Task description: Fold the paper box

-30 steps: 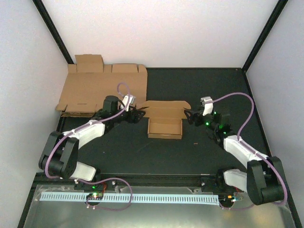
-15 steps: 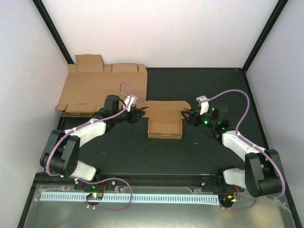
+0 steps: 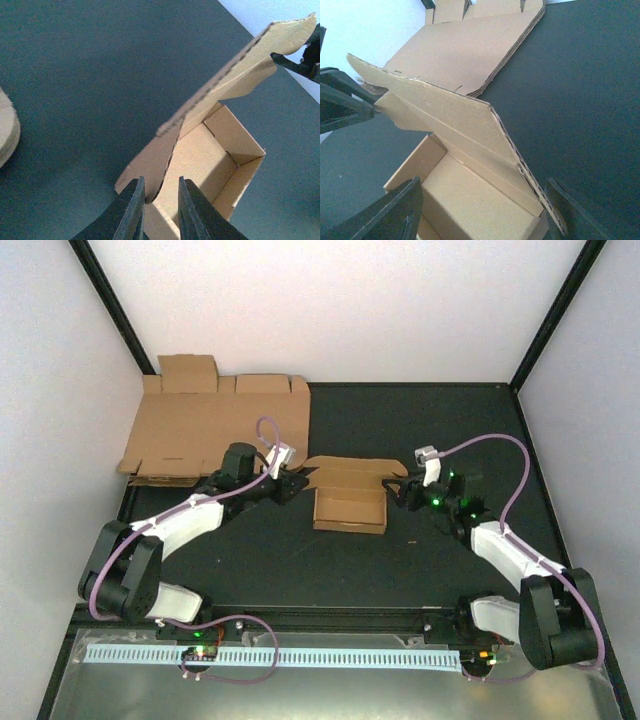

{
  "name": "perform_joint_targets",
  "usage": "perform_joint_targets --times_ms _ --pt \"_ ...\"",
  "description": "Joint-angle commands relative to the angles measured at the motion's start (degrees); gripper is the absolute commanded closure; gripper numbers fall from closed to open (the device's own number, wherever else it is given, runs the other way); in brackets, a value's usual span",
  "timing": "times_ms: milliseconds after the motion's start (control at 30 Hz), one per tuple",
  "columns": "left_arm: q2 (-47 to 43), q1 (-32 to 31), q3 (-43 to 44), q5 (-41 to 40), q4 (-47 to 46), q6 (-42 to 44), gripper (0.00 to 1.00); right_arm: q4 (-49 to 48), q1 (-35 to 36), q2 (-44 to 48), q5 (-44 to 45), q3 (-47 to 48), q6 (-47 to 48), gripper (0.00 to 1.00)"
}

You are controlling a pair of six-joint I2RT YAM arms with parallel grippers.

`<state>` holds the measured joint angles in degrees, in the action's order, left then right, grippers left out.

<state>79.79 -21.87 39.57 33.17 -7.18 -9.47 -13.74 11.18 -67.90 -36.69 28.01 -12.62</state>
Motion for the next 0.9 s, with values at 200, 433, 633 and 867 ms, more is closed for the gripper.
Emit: perform_joint_targets --times_ms 200,433,633,867 --pt "-0.6 -3.4 0.2 -0.8 1.8 -3.3 0.82 2.0 0.9 3.6 -1.0 -1.3 -3.7 0.31" --pt "-0.3 -4.5 0.0 -1.0 0.5 -5.8 0.82 4.4 2.3 5.9 2.0 -1.1 -3.6 0.31" --pt "-0.5 -4.6 -0.5 -2.5 0.3 -6.0 0.81 8.7 2.3 6.7 6.6 0.2 -0.7 0.25" --pt "0.0 -4.6 -0.3 -4.5 0.8 -4.8 0.76 10.5 2.3 6.3 11.8 0.7 2.3 0.11"
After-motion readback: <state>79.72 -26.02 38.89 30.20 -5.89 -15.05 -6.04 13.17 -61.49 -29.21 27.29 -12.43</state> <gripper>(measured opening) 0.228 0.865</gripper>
